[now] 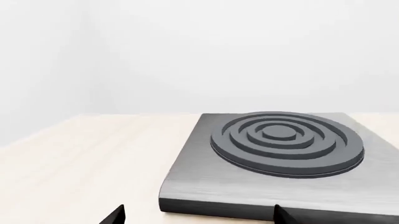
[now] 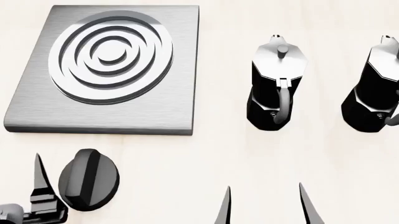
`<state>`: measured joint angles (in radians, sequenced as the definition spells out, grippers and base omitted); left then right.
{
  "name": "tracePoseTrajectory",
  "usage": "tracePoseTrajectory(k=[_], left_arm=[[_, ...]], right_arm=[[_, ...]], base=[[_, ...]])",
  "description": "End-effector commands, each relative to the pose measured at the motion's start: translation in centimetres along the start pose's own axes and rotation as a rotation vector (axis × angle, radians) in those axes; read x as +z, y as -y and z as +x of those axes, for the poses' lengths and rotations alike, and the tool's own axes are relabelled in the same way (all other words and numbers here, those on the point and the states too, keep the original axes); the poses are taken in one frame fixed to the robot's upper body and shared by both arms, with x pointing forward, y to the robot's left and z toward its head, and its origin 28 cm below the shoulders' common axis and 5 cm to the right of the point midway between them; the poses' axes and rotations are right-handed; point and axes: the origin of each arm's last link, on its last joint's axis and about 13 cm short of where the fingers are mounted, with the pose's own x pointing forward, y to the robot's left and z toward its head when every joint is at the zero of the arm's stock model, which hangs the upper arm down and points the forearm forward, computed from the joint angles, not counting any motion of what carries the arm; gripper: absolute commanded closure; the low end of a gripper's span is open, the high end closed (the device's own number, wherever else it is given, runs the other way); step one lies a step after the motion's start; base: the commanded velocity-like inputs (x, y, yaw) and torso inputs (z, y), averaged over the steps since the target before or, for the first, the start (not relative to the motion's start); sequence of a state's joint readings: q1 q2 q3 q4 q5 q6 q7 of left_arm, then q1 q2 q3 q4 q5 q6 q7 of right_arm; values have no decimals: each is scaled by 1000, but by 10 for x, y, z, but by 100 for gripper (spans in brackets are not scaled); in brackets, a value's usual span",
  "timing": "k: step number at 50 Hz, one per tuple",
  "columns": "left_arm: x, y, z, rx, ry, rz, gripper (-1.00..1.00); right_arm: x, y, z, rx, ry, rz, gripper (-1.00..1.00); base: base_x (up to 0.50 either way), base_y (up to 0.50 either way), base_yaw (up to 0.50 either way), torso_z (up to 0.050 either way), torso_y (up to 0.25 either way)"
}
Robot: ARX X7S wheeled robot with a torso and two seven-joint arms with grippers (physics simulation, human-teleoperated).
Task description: Turn off the stove.
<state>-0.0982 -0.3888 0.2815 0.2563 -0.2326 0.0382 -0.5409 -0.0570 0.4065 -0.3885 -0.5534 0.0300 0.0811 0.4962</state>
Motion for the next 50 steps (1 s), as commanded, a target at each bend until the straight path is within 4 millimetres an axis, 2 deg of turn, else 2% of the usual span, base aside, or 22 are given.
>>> tracePoseTrajectory(k=[1, 10, 27, 50], left_arm=[[21, 2, -8, -95, 56, -31, -100], [34, 2, -16, -125, 105, -42, -100], [44, 4, -22, -174, 133, -66, -100], [57, 9, -18, -203, 166, -79, -100]], right_arm=[[1, 1, 1, -3, 10, -1, -100], [3, 1, 1, -4, 13, -2, -100], [14, 3, 4, -17, 47, -5, -100], [30, 10, 13, -34, 97, -35, -100]], base=[[0, 0, 0, 0, 0], [0, 0, 0, 0, 0], [0, 0, 0, 0, 0], [0, 0, 0, 0, 0]])
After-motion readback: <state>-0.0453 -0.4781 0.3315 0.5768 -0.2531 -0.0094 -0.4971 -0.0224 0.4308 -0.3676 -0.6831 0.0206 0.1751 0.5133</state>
